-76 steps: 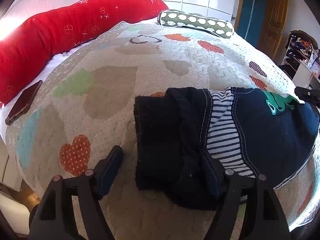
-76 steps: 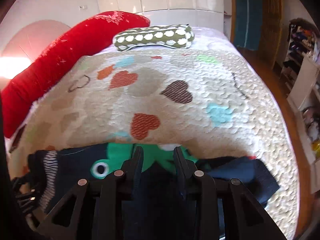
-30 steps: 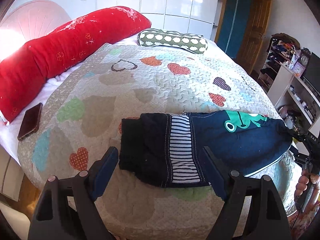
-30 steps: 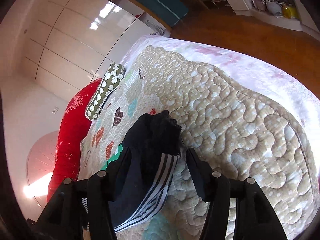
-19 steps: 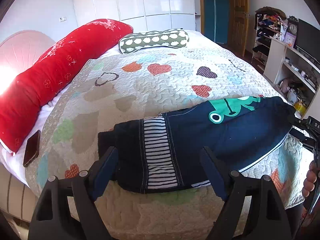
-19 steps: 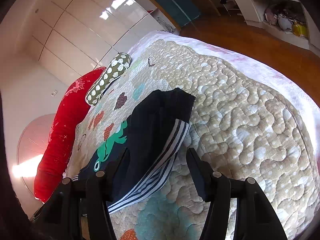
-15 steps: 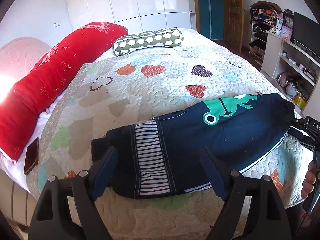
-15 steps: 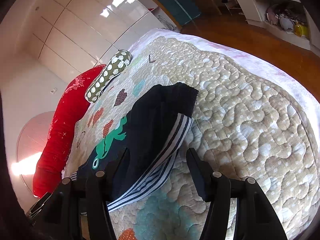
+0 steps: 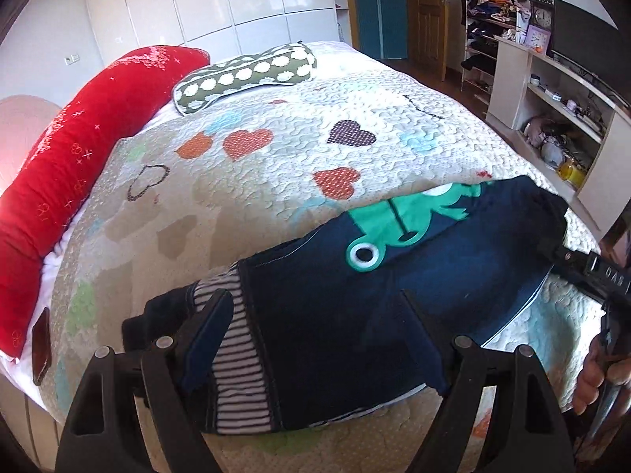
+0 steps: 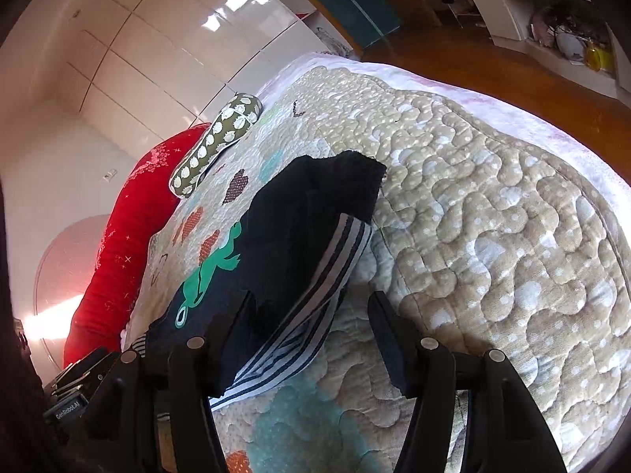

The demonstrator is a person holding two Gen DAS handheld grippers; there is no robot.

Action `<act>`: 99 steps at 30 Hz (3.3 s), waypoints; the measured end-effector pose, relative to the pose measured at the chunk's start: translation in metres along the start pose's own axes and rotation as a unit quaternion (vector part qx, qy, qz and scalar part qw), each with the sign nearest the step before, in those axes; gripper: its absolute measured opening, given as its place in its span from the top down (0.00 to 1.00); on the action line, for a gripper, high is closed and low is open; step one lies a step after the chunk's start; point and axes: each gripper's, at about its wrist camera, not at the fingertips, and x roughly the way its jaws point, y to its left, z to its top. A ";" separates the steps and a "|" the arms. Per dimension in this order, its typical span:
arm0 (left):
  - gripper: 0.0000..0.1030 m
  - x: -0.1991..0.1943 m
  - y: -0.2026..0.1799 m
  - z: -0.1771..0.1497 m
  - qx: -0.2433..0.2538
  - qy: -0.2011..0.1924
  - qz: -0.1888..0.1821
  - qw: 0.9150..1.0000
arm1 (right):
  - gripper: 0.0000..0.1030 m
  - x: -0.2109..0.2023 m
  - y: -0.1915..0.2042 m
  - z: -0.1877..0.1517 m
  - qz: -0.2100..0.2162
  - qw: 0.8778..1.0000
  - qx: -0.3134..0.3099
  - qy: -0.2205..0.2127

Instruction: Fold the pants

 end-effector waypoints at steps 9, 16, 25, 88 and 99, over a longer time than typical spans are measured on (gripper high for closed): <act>0.19 0.061 -0.068 0.108 0.038 0.064 -0.163 0.984 | 0.37 -0.003 0.001 -0.002 -0.001 1.000 -0.013 -0.002; 0.19 0.117 -0.149 0.128 0.067 0.139 -0.255 0.955 | 0.37 0.001 -0.001 0.009 0.009 1.000 -0.005 0.014; 0.65 0.140 -0.223 0.105 0.160 0.205 -0.267 0.928 | 0.78 0.011 0.005 0.018 0.007 1.000 -0.028 -0.002; 0.45 -0.033 0.212 -0.191 -0.313 -0.011 -0.081 0.946 | 0.33 0.202 0.374 -0.175 -0.145 0.798 -0.489 0.320; 0.45 -0.045 0.177 -0.179 -0.267 -0.002 -0.078 0.960 | 0.84 0.110 0.328 -0.106 -0.041 0.873 -0.428 0.233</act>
